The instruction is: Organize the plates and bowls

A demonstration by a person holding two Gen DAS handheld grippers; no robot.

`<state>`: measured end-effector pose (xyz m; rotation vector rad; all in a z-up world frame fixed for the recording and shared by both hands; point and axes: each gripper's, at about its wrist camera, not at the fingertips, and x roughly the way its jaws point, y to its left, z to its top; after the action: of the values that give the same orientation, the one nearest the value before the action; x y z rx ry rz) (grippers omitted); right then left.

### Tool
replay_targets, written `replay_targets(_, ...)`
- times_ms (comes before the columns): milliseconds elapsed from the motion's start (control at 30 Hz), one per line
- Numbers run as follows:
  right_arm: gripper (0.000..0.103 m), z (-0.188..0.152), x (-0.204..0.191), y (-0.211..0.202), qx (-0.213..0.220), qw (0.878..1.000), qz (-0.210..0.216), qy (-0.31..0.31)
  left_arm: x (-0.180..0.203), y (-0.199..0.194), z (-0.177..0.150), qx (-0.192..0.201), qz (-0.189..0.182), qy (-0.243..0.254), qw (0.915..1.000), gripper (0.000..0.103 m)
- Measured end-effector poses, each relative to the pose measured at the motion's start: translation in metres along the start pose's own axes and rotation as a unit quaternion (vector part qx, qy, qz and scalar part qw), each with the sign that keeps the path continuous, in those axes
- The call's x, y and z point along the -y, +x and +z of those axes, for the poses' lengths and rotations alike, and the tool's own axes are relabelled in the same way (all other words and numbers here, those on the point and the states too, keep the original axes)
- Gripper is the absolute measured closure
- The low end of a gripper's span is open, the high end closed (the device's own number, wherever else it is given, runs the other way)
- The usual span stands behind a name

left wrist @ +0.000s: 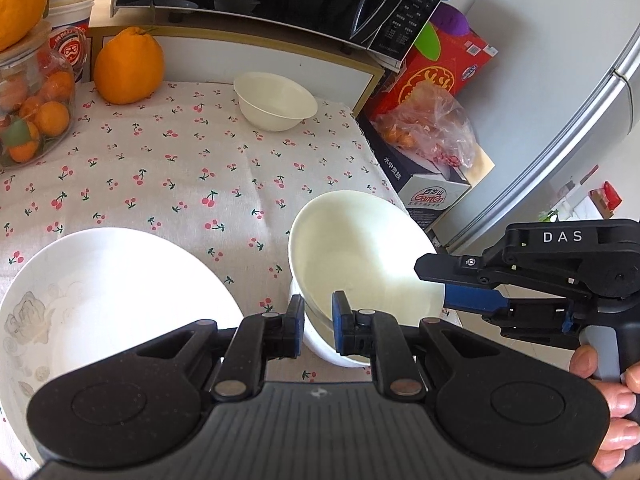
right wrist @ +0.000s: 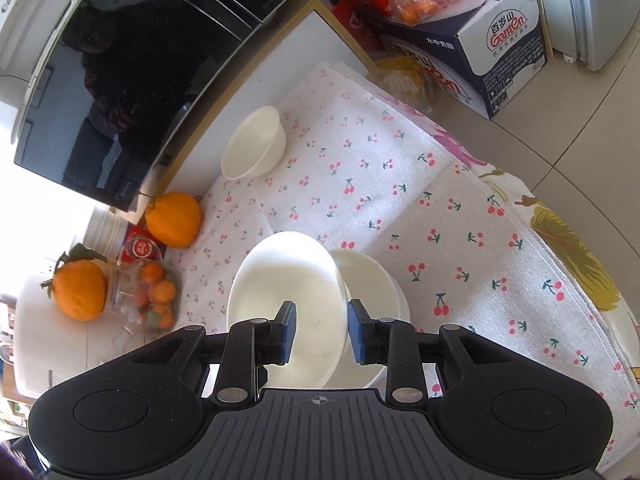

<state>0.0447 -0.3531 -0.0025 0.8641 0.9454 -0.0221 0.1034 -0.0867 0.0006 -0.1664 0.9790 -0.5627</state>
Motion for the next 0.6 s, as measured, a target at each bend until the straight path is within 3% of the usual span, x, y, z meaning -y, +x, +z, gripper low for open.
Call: replay_targets(600,0.073,-0.002,0.004,0.012,-0.016,0.999,-0.035,-0.015,0.001,0.012,-0.007,-0.030,0.010,0.013,0.9994,0.087)
